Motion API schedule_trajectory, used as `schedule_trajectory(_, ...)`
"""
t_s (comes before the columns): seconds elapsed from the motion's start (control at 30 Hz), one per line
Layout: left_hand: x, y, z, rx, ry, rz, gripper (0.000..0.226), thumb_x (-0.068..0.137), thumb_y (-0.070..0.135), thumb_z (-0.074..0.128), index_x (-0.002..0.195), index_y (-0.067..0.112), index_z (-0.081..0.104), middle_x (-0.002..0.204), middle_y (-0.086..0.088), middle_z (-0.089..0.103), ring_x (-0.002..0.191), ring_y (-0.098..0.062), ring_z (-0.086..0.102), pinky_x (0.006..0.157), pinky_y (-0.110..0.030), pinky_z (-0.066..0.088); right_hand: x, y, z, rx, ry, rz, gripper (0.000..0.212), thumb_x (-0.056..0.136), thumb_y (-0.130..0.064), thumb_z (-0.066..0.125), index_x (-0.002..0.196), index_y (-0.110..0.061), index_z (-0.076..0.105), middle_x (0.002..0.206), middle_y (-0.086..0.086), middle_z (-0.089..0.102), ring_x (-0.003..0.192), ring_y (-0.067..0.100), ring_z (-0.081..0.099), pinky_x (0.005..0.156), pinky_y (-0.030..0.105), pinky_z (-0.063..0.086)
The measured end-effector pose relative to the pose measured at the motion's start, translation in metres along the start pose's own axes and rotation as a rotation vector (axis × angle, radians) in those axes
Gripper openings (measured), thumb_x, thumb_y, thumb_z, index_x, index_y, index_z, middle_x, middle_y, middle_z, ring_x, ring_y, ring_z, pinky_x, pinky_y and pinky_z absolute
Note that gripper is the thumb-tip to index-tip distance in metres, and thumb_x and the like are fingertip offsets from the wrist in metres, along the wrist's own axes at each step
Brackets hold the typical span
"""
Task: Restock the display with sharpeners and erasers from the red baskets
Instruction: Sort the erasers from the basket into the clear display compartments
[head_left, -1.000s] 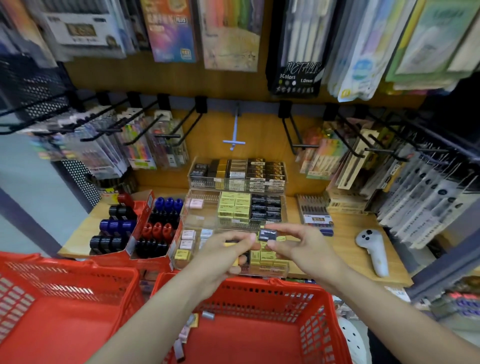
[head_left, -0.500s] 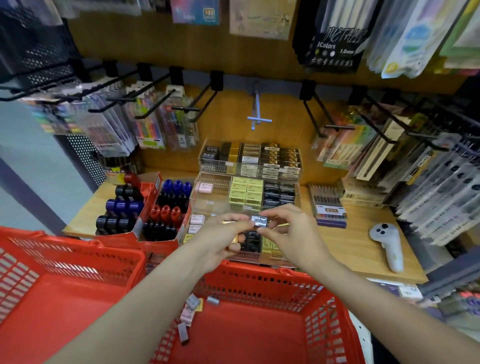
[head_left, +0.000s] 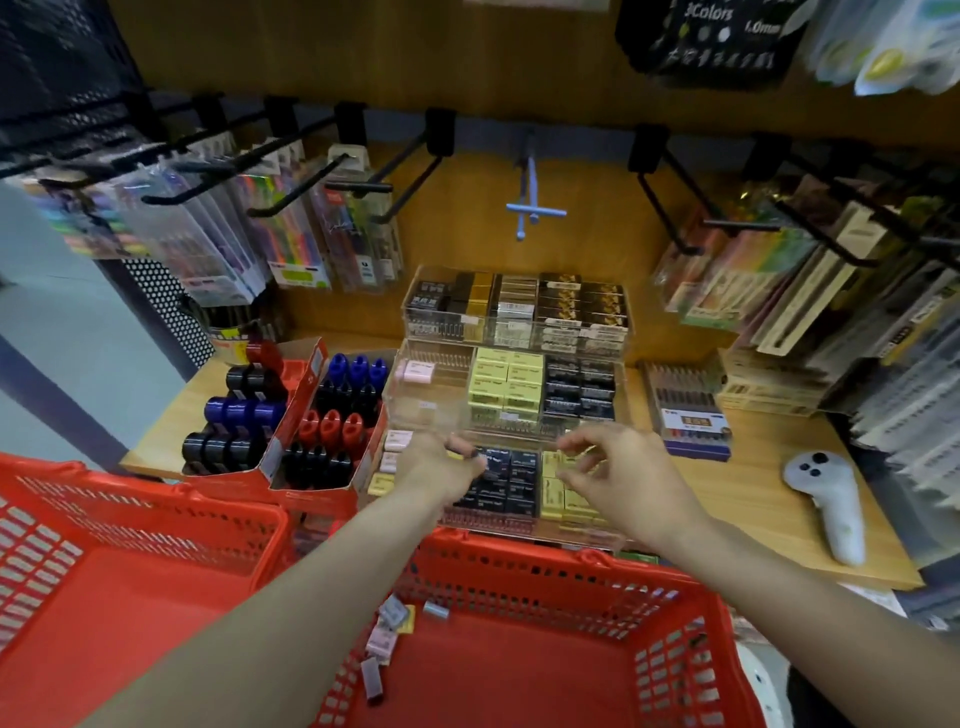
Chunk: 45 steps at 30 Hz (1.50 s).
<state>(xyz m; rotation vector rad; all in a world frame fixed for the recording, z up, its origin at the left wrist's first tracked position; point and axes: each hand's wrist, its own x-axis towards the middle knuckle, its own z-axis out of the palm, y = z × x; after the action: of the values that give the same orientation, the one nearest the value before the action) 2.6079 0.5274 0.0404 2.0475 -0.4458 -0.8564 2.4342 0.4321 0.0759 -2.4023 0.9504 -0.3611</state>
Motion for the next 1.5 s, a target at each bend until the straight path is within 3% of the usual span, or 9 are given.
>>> schedule_trajectory(0.1,-0.005,0.003,0.002,-0.097,-0.106,-0.129,0.013,0.086,0.021,0.076,0.094,0.017,0.068,0.071,-0.003,0.062,0.044,-0.013,0.036,0.045,-0.021,0.034,0.008,-0.006,0.018,0.006,-0.050,-0.038,0.054,0.078,-0.037,0.080,0.127,-0.022,0.063,0.097,-0.007,0.064,0.078,0.003,0.062,0.076,0.019,0.054)
schedule_trajectory(0.3,-0.012,0.003,-0.029,-0.288,-0.147,-0.176,0.018,0.086,0.012,0.075,0.103,0.013,0.068,0.056,0.001,0.057,0.042,-0.010,0.039,0.037,-0.014,0.030,0.020,-0.034,0.053,0.078,-0.010,-0.122,0.033,0.082,-0.020,0.078,0.114,-0.015,0.072,0.104,0.003,0.065,0.079,0.011,0.065,0.085,0.030,0.055)
schedule_trajectory(0.43,-0.004,-0.002,-0.046,-0.365,-0.128,-0.185,0.029,0.088,0.007,0.070,0.116,0.008,0.062,0.091,-0.010,0.064,0.061,-0.016,0.046,0.047,-0.024,0.038,0.039,-0.036,0.067,-0.042,-0.017,0.021,0.034,0.087,-0.018,0.073,0.120,-0.015,0.068,0.116,0.010,0.062,0.095,0.022,0.066,0.094,0.033,0.052)
schedule_trajectory(0.57,0.001,-0.003,-0.062,-0.577,-0.263,-0.201,0.050,0.082,-0.018,0.047,0.125,0.007,0.055,0.132,-0.021,0.052,0.095,-0.025,0.048,0.062,-0.026,0.047,0.054,-0.037,0.089,-0.121,-0.046,0.135,0.020,0.089,-0.018,0.071,0.105,-0.005,0.071,0.102,0.014,0.068,0.090,0.028,0.067,0.083,0.037,0.056)
schedule_trajectory(0.73,-0.002,-0.006,-0.070,-0.578,-0.396,-0.148,0.055,0.088,-0.022,0.052,0.134,0.009,0.049,0.126,-0.022,0.050,0.110,-0.029,0.059,0.087,-0.031,0.056,0.061,-0.036,0.110,-0.094,0.024,0.207,0.016,0.091,-0.014,0.067,0.103,-0.008,0.074,0.098,0.015,0.072,0.093,0.031,0.068,0.084,0.038,0.056)
schedule_trajectory(0.97,-0.010,-0.011,-0.070,-0.554,-0.408,-0.096,0.048,0.086,-0.010,0.065,0.130,0.003,0.050,0.116,-0.021,0.065,0.100,-0.029,0.071,0.085,-0.033,0.059,0.051,-0.039,0.096,-0.023,0.040,0.091,0.018,0.090,-0.012,0.068,0.107,-0.013,0.071,0.103,0.006,0.069,0.092,0.020,0.066,0.086,0.031,0.054)
schedule_trajectory(1.17,-0.020,0.002,-0.059,-0.736,-0.505,-0.073,0.033,0.087,-0.005,0.063,0.120,0.000,0.061,0.113,-0.024,0.069,0.104,-0.029,0.070,0.082,-0.030,0.060,0.022,-0.044,0.023,0.529,-0.286,0.025,0.037,0.095,-0.008,0.059,0.125,-0.028,0.061,0.097,-0.001,0.075,0.083,0.009,0.073,0.076,0.029,0.059)
schedule_trajectory(1.37,-0.038,0.021,-0.038,-0.690,-0.577,-0.014,0.039,0.081,-0.010,0.068,0.118,0.002,0.064,0.105,-0.019,0.073,0.102,-0.029,0.070,0.076,-0.029,0.059,0.000,-0.044,-0.014,0.721,-0.101,0.122,0.011,0.087,-0.010,0.072,0.094,-0.019,0.073,0.088,0.002,0.073,0.068,0.004,0.068,0.063,0.017,0.054)
schedule_trajectory(1.5,-0.046,0.027,-0.027,-0.668,-0.555,0.002,0.038,0.085,-0.014,0.062,0.119,0.003,0.062,0.115,-0.024,0.067,0.104,-0.030,0.070,0.080,-0.031,0.059,-0.008,-0.044,-0.010,0.736,-0.027,0.224,0.016,0.084,-0.010,0.075,0.099,-0.016,0.073,0.097,0.007,0.070,0.074,0.010,0.069,0.068,0.025,0.059)
